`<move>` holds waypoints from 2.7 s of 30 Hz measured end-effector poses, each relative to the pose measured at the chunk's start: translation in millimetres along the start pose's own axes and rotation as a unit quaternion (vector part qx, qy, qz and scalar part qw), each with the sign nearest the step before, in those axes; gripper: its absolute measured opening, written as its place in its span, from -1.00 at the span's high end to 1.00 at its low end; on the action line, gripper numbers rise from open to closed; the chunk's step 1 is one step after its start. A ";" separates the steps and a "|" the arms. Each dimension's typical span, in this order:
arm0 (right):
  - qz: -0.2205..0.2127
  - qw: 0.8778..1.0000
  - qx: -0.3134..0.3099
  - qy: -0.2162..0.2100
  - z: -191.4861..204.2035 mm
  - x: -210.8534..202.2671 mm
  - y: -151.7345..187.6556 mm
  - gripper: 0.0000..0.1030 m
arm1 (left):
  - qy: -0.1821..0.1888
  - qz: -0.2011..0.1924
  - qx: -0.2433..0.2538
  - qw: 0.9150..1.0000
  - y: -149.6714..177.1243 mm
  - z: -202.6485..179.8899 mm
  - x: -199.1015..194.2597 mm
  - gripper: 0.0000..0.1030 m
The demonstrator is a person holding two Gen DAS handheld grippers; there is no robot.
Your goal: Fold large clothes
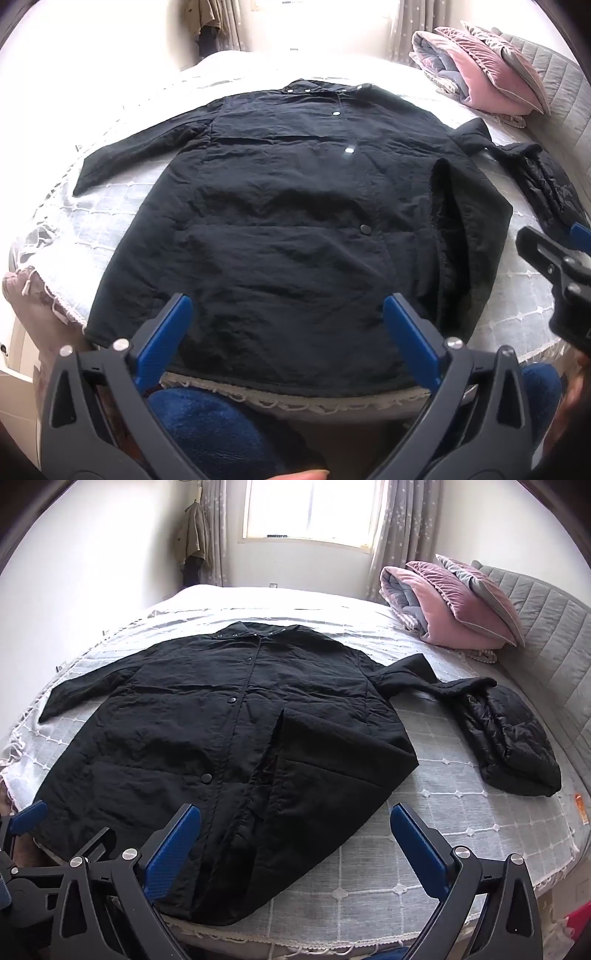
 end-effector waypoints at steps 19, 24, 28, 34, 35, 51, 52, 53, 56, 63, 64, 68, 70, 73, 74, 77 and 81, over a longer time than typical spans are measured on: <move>-0.001 0.996 0.012 0.094 -3.2 -0.4 -3.3 -1.00 | -0.013 0.005 -0.009 1.000 1.7 8.9 13.6 -1.00; 0.004 0.997 0.029 0.076 -3.3 2.8 -4.6 -1.00 | -0.020 0.002 -0.013 1.000 0.9 13.0 13.8 -1.00; 0.012 0.996 0.017 0.091 -0.1 3.8 -5.9 -1.00 | -0.012 0.005 -0.017 1.000 1.4 12.0 15.6 -1.00; 0.009 0.994 0.010 0.107 0.7 6.3 -6.3 -1.00 | -0.005 0.024 -0.021 0.999 5.1 11.1 21.8 -1.00; 0.008 0.994 0.012 0.104 0.3 7.1 -6.4 -1.00 | -0.006 0.028 -0.022 0.999 5.8 11.7 23.5 -1.00; 0.035 0.996 0.013 0.076 -3.1 53.7 -18.1 -1.00 | -0.002 0.037 -0.038 0.999 8.6 27.6 50.9 -1.00; 0.034 0.997 0.013 0.073 -2.0 57.5 -20.0 -1.00 | -0.005 0.039 -0.039 0.998 8.9 29.1 52.3 -1.00; 0.041 0.997 0.008 0.071 1.1 67.1 -24.2 -1.00 | -0.004 0.039 -0.040 0.998 9.0 30.2 53.2 -1.00; 0.061 0.995 -0.019 0.078 11.7 97.8 -37.8 -1.00 | -0.005 0.036 -0.040 0.999 9.0 32.8 53.9 -1.00; 0.086 0.974 -0.087 0.190 -9.2 137.7 -29.1 -0.72 | 0.000 0.043 -0.056 0.998 10.8 47.0 64.5 -1.00; 0.104 0.976 -0.059 0.181 -25.0 136.8 -22.3 -0.67 | -0.001 0.049 -0.056 0.997 11.8 49.6 66.0 -1.00; 0.111 0.972 0.018 0.206 -88.4 98.4 10.7 -0.65 | -0.010 0.058 -0.058 0.997 13.4 62.7 69.2 -1.00; 0.114 0.968 0.046 0.221 -113.1 78.8 26.9 -0.65 | -0.015 0.064 -0.062 0.996 13.4 68.3 70.8 -1.00; 0.139 0.953 0.092 0.253 -160.5 52.7 54.6 -0.65 | -0.008 0.062 -0.077 0.995 10.3 76.0 72.9 -1.00; 0.146 0.952 0.120 0.243 -176.0 43.7 62.4 -0.65 | -0.009 0.059 -0.078 0.995 8.8 77.6 71.8 -1.00; 0.150 0.958 0.188 0.154 -191.6 28.2 72.6 -0.65 | -0.021 0.052 -0.073 0.996 5.8 79.7 70.5 -1.00; 0.117 0.975 0.170 0.083 -165.0 32.9 59.2 -0.67 | -0.018 0.055 -0.080 0.995 7.0 82.6 71.4 -1.00</move>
Point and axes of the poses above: each gripper's, at about its wrist camera, not at the fingertips, and x roughly the way its jaws point, z to its left, y to its underside, the point moved 5 cm from there along x, roughly the way its jaws point, and after that the axes turned 4 degrees about z, right-handed, at the moved point
